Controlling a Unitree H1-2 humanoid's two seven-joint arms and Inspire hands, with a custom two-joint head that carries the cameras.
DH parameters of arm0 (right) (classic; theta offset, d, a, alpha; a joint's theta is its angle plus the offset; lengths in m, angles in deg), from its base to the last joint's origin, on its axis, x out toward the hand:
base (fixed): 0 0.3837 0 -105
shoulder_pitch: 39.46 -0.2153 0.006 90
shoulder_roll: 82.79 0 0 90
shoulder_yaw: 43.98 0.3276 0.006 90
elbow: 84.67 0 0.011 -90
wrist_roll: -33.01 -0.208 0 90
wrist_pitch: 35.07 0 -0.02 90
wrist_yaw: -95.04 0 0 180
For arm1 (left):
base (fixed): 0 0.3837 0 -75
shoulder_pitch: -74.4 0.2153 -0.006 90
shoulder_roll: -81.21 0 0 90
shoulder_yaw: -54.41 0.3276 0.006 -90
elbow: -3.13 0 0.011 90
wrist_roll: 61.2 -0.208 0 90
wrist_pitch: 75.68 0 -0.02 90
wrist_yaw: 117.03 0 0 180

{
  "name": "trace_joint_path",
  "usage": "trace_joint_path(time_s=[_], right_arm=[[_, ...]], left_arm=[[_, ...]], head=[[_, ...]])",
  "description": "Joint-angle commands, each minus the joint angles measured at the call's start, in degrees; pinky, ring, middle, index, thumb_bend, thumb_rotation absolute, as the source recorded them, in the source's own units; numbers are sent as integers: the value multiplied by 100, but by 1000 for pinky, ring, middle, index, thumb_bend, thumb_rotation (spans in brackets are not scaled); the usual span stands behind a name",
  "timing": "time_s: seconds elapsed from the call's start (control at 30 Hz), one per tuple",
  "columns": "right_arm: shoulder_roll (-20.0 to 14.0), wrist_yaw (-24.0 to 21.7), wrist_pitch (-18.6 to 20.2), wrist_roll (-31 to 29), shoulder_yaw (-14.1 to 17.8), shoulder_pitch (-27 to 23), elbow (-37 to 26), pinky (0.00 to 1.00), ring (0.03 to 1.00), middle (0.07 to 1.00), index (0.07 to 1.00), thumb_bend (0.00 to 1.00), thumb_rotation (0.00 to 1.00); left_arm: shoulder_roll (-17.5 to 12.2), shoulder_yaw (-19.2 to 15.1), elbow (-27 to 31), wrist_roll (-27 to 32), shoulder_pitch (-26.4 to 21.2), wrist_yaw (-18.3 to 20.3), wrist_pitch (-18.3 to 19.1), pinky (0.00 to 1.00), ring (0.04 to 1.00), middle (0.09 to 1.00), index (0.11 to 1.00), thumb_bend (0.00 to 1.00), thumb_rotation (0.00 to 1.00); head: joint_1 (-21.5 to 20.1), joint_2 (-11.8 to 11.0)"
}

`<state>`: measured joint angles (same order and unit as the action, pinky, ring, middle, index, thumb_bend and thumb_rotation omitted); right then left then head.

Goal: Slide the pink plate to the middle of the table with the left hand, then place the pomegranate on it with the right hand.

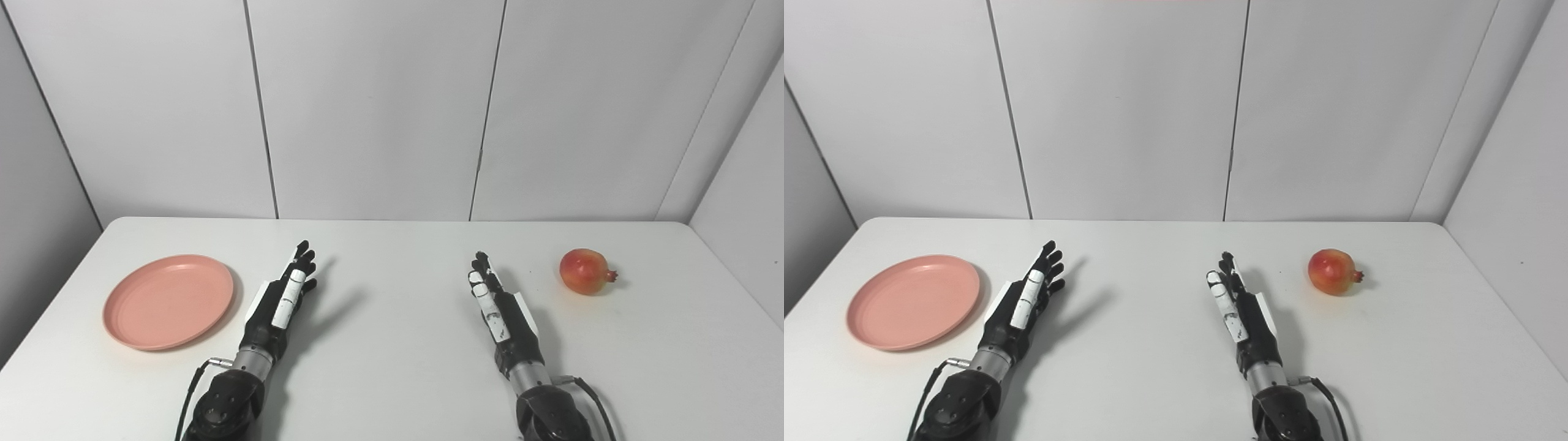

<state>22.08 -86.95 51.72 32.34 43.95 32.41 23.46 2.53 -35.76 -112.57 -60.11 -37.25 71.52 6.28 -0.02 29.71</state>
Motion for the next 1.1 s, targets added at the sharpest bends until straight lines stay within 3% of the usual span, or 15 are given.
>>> trace_joint_path(time_s=[0.0, 0.23, 0.33, 0.47, 0.7, 1.07], right_arm=[[-52, -115, -186, -71, 26, -123, -108, 1000, 991, 1000, 1000, 567, 906], [-208, -147, -141, -82, 74, -29, -187, 1000, 992, 1000, 1000, 572, 905], [-277, -227, -128, -139, 106, -3, -176, 1000, 1000, 1000, 1000, 544, 939], [-349, -342, -240, -236, 147, 7, -104, 1000, 1000, 1000, 1000, 535, 957], [-419, -476, -359, -343, 207, 39, -38, 1000, 1000, 1000, 1000, 580, 948], [-433, -591, -426, -459, 249, 6, 47, 1000, 1000, 1000, 1000, 564, 948]], left_arm=[[60, 53, -138, -2, -2, -38, -229, 956, 996, 1000, 1000, 638, 1000], [247, 164, -309, -465, -16, -573, -337, 921, 963, 997, 997, 666, 1000], [297, 278, -331, -738, -10, -812, -299, 908, 955, 988, 985, 620, 1000], [373, 345, -286, -843, 0, -926, -149, 933, 968, 995, 982, 623, 1000], [457, 357, -407, -590, -46, -704, -293, 963, 996, 1000, 999, 574, 1000], [480, 349, -630, -406, -154, -502, -404, 1000, 1000, 1000, 1000, 606, 1000]], head=[[3, 7], [686, -237], [985, -351], [1088, -407], [1469, -558], [1575, -581]])
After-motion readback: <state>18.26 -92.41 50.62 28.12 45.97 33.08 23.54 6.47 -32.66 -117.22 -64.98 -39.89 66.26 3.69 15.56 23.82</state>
